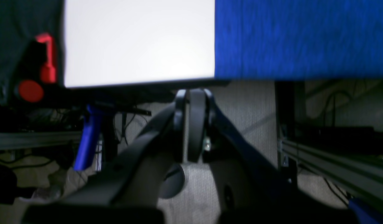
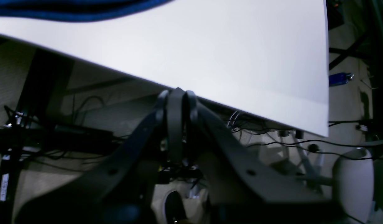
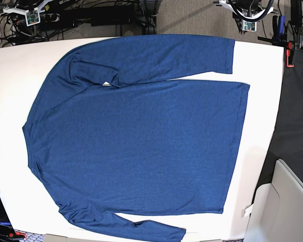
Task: Fold the T-shirt properly
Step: 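Lower both grippers to the shoulder corners of the blue shirt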
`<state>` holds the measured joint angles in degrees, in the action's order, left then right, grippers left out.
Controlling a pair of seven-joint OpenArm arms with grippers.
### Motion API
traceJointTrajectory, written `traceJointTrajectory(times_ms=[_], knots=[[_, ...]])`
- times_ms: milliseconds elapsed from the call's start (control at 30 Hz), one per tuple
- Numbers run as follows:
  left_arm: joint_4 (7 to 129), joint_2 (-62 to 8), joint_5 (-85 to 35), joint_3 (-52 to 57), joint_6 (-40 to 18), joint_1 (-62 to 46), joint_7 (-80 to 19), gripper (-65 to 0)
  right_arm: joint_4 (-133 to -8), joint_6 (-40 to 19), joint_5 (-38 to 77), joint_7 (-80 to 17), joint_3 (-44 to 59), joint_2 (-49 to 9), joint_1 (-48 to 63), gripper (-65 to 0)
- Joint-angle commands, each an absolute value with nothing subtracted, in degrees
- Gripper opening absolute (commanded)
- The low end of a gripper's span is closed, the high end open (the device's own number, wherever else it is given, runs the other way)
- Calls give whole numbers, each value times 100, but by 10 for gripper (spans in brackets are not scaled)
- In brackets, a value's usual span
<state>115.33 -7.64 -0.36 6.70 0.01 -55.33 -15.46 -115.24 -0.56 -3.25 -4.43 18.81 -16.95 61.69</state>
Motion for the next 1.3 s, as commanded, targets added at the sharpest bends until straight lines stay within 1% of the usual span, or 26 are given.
traceJointTrajectory(times_ms=[0, 100, 133, 267, 300, 367, 433, 500, 600, 700, 833, 900, 1033, 1067, 1267], knots=[[11618, -787, -13, 664, 31, -5499, -1516, -650, -11618, 22, -356, -330, 1938, -1736, 6079, -650], [11618, -778, -13, 664, 31, -5147, -1534, -646, -11618, 22, -356, -330, 1965, -1736, 5815, -649], [11618, -778, -13, 664, 31, -5068, -1560, -633, -11626, 22, -338, -330, 1974, -1736, 5736, -648], [11644, -778, -22, 646, 13, -4655, -2132, -529, -11688, 13, -321, -338, 1974, -1736, 5429, -645], [11644, -778, -31, 646, -4, -4541, -2290, -502, -11688, 13, -321, -347, 1974, -1736, 5332, -633], [11644, -778, -233, 585, -189, -4374, -2527, -467, -11688, 13, -321, -541, 1974, -1736, 5165, -567], [11635, -778, -558, 593, -497, -4242, -2747, -453, -11688, 13, -321, -769, 1974, -1727, 4980, -491], [11618, -778, -831, 611, -708, -4084, -3116, -453, -11688, 13, -321, -875, 1974, -1710, 4848, -453], [11609, -787, -1182, 629, -743, -3873, -3635, -452, -11688, 13, -312, -884, 1974, -1701, 4769, -458], [11609, -787, -1270, 629, -743, -3705, -4048, -451, -11688, 13, -312, -884, 1974, -1719, 4752, -455], [11609, -787, -1270, 646, -743, -3644, -4154, -443, -11688, 13, -312, -884, 1974, -1701, 4690, -453], [11609, -787, -1270, 787, -743, -3644, -4163, -412, -11688, 13, -312, -884, 1974, -1701, 4673, -453], [11600, -778, -1279, 1042, -743, -3644, -4136, -318, -11679, 13, -312, -892, 1974, -1701, 4602, -453], [11591, -778, -1279, 1077, -743, -3635, -4136, -306, -11679, 13, -312, -892, 1974, -1701, 4593, -453], [11415, -787, -1279, 1095, -778, -3477, -4189, -301, -11679, 13, -312, -892, 1921, -1701, 4488, -453]])
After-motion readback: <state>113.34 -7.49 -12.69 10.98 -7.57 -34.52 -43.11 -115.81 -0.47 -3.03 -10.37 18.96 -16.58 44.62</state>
